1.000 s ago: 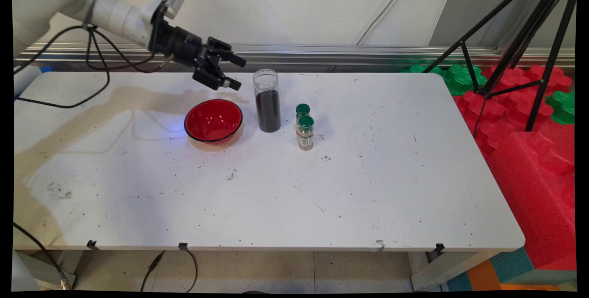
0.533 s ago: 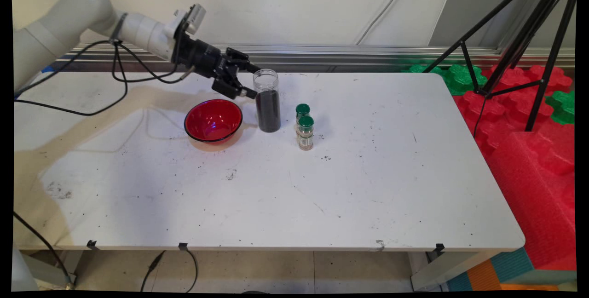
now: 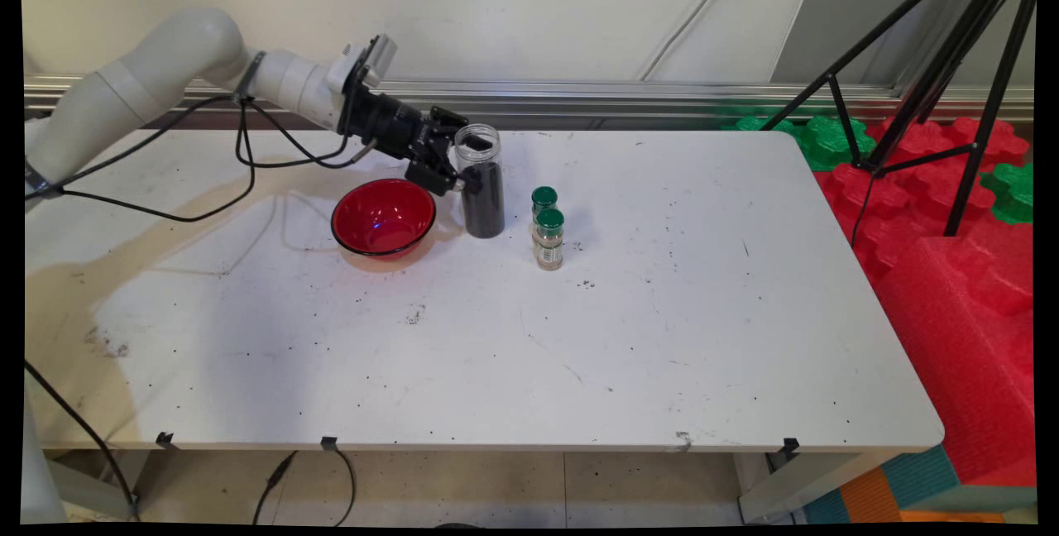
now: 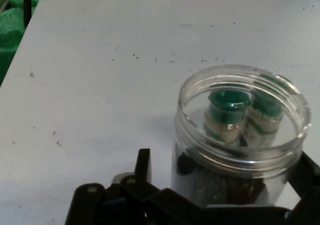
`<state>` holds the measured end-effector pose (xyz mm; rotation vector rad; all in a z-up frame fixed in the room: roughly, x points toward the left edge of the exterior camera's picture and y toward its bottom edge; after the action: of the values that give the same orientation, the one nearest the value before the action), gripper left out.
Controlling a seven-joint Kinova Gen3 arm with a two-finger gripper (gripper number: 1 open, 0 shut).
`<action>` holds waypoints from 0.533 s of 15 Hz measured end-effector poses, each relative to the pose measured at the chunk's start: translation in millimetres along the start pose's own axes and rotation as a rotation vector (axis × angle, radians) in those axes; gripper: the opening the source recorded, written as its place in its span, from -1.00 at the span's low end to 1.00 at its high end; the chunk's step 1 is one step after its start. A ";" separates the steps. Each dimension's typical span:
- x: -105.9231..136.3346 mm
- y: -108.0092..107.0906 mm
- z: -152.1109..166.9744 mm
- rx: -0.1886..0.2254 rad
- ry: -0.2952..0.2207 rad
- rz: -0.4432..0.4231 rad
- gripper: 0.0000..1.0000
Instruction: Pick up the black seasoning powder from the table
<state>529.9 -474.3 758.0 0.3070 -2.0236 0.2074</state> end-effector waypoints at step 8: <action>-12.6 -6.8 21.4 -0.011 0.017 -0.008 -1.00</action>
<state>519.2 -485.1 737.2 0.3053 -2.0060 0.1933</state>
